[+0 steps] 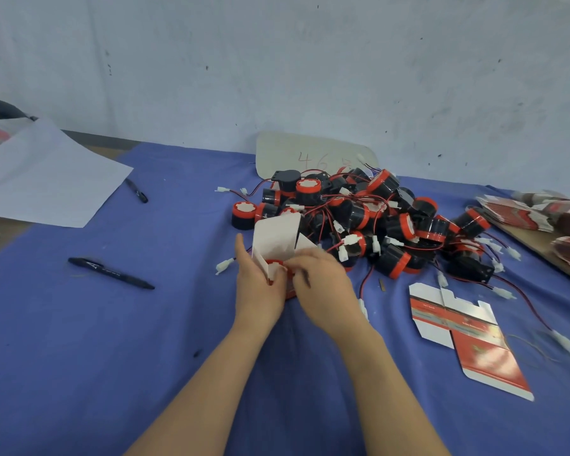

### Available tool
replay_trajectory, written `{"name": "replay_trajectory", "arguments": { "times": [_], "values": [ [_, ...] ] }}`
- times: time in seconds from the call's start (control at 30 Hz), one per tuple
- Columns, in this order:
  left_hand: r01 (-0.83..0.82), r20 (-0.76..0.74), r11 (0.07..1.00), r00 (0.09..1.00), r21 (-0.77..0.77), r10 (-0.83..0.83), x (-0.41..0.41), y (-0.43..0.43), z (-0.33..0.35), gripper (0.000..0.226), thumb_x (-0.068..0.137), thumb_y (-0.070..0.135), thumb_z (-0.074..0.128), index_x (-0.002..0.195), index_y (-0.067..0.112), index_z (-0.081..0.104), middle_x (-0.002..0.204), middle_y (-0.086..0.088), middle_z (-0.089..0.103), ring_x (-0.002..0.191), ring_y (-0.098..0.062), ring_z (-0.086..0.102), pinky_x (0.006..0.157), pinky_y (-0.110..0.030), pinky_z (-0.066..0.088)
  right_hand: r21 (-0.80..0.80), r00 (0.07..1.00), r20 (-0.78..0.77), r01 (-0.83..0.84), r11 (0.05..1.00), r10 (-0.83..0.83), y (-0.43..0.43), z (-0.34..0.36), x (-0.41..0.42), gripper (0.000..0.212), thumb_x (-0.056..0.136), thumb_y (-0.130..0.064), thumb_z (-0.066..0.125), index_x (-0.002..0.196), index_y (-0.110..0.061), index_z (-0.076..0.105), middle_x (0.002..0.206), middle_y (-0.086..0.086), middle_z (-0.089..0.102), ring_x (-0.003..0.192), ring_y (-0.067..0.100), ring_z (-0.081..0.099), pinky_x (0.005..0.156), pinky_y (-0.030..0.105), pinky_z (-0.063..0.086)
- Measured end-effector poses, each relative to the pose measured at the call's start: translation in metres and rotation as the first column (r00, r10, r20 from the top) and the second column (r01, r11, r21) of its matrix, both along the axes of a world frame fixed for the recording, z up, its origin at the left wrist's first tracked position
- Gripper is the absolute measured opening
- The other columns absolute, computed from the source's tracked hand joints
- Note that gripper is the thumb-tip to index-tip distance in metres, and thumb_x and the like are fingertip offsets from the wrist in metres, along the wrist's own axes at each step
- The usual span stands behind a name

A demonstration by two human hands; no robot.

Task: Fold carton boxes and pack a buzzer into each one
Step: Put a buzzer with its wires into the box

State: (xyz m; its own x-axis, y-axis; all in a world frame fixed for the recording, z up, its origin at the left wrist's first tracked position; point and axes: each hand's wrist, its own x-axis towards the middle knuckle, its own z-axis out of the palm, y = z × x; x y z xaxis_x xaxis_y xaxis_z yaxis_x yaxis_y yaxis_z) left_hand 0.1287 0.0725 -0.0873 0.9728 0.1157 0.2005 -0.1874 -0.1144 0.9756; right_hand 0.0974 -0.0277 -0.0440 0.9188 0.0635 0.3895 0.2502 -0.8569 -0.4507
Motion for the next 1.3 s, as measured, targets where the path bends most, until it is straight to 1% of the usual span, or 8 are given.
{"name": "replay_trajectory", "arguments": {
  "times": [0.13,0.3,0.47,0.57,0.77,0.83,1.07,1.3],
  "values": [
    [-0.002,0.001,1.0,1.0,0.018,0.002,0.002,0.0,0.002,0.065,0.089,0.007,0.052,0.145,0.023,0.023,0.12,0.004,0.053,0.097,-0.012,0.055,0.064,-0.013,0.044,0.29,0.91,0.273,0.231,0.929,-0.311,-0.009,0.012,-0.002,0.034,0.093,-0.004,0.05,0.124,-0.012,0.062,0.137,0.004,0.046,0.124,0.02,0.044,0.093,0.023,0.038],
    [-0.024,0.028,0.999,0.999,0.047,0.023,0.001,0.0,0.003,0.045,0.09,0.008,0.051,0.127,0.029,0.036,0.112,0.012,0.051,0.1,-0.011,0.051,0.059,-0.009,0.038,0.099,0.912,-0.052,0.411,0.906,-0.408,-0.036,0.011,0.001,0.031,0.1,-0.025,0.044,0.126,-0.015,0.055,0.123,0.007,0.054,0.115,0.029,0.042,0.087,0.031,0.032],
    [-0.036,0.041,0.997,0.999,0.062,0.033,0.001,-0.001,0.002,0.045,0.091,0.009,0.05,0.133,0.022,0.037,0.117,0.008,0.05,0.105,-0.012,0.05,0.058,0.0,0.042,0.211,0.964,-0.181,0.233,0.949,-0.196,-0.049,0.017,-0.006,0.028,0.097,-0.033,0.051,0.1,-0.01,0.068,0.085,0.006,0.067,0.071,0.016,0.055,0.056,0.019,0.04],
    [-0.031,0.025,0.998,0.999,0.056,0.029,0.002,-0.001,0.002,0.046,0.09,0.009,0.05,0.131,0.024,0.037,0.116,0.008,0.051,0.104,-0.011,0.051,0.056,-0.004,0.043,0.323,0.982,-0.028,0.187,0.928,-0.188,-0.043,0.021,-0.007,0.025,0.091,-0.018,0.062,0.116,-0.013,0.064,0.088,-0.004,0.062,0.075,0.003,0.056,0.064,0.003,0.042],
    [-0.032,0.025,0.997,0.999,0.068,0.03,0.002,-0.001,0.002,0.049,0.088,0.009,0.053,0.133,0.02,0.037,0.116,0.002,0.055,0.097,-0.015,0.056,0.057,-0.011,0.041,0.452,0.963,0.239,0.001,0.892,-0.122,0.001,0.011,-0.001,0.045,0.091,-0.001,0.054,0.133,-0.016,0.049,0.122,-0.002,0.056,0.085,-0.002,0.058,0.073,0.006,0.045],
    [-0.034,0.04,0.997,0.999,0.066,0.032,0.001,-0.001,0.003,0.048,0.088,0.008,0.054,0.132,0.019,0.038,0.111,0.006,0.054,0.087,-0.006,0.055,0.054,-0.007,0.043,0.504,0.973,0.216,-0.035,0.863,-0.086,0.008,0.006,0.001,0.048,0.092,-0.002,0.053,0.137,-0.016,0.046,0.112,-0.009,0.059,0.089,-0.007,0.057,0.077,0.004,0.044],
    [-0.02,0.066,0.999,0.998,0.049,0.017,0.0,-0.001,0.003,0.04,0.087,0.005,0.053,0.116,0.028,0.039,0.095,0.019,0.052,0.084,0.001,0.055,0.055,-0.003,0.042,0.147,0.912,0.382,0.1,0.984,-0.149,0.003,0.006,0.005,0.034,0.078,0.008,0.056,0.102,-0.009,0.073,0.1,0.004,0.069,0.099,0.026,0.055,0.086,0.04,0.045],
    [-0.014,0.065,0.999,0.998,0.032,0.012,0.002,-0.002,0.001,0.042,0.086,0.01,0.061,0.117,0.03,0.04,0.107,0.012,0.057,0.094,-0.006,0.059,0.072,-0.02,0.052,0.057,0.982,0.102,0.151,0.987,-0.156,0.008,0.006,0.004,0.023,0.092,-0.006,0.046,0.104,-0.008,0.066,0.106,0.0,0.047,0.085,0.02,0.052,0.069,0.032,0.046]
  ]
}}
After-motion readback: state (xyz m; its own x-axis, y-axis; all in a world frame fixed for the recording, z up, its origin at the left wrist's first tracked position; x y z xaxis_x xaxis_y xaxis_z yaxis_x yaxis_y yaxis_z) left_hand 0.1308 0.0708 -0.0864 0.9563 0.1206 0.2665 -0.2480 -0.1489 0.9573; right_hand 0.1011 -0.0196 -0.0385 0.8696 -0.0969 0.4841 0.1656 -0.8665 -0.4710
